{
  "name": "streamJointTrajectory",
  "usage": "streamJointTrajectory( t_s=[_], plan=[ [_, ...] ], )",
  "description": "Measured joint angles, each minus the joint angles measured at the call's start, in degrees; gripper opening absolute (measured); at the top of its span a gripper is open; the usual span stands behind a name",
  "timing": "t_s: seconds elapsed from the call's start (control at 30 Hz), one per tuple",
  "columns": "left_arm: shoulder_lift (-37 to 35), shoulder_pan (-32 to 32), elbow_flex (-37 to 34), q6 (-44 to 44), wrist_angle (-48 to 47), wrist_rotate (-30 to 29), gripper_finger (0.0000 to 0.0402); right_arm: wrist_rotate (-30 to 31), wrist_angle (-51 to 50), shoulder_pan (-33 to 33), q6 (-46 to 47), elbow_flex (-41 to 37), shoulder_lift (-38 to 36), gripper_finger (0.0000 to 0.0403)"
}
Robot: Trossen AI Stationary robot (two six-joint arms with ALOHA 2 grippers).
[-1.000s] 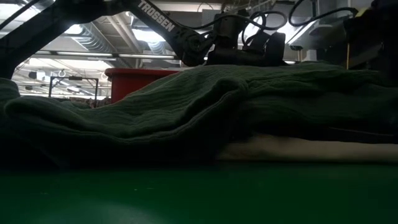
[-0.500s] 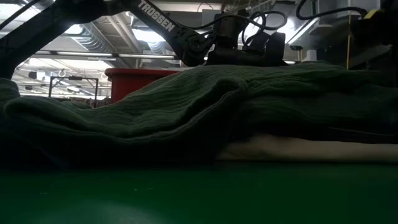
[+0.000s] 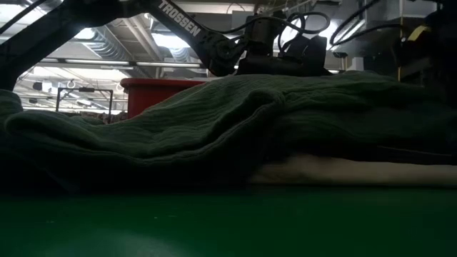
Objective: Fold Laundry from Bin
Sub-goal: Fold the green shirt
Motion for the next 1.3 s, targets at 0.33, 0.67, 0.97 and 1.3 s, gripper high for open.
streamJointTrajectory(
  t_s=[0.33,0.67,0.97,1.3],
  plan=[
    [0.0,0.0,0.0,0.1,0.0,0.1,0.0,-0.3,0.3,0.0,-4.3,0.0,7.5,0.0138],
    [0.0,0.0,0.0,0.5,0.0,0.2,0.0,0.0,-0.6,0.0,-5.7,4.1,7.1,0.0025],
    [0.0,-0.2,4.6,4.6,-1.0,6.6,0.0,3.9,-1.2,0.0,-8.7,10.5,7.1,0.001],
    [-4.1,0.6,10.1,14.3,-19.2,5.9,0.0,9.3,-1.1,0.0,-13.2,13.5,7.1,0.0004]
  ],
)
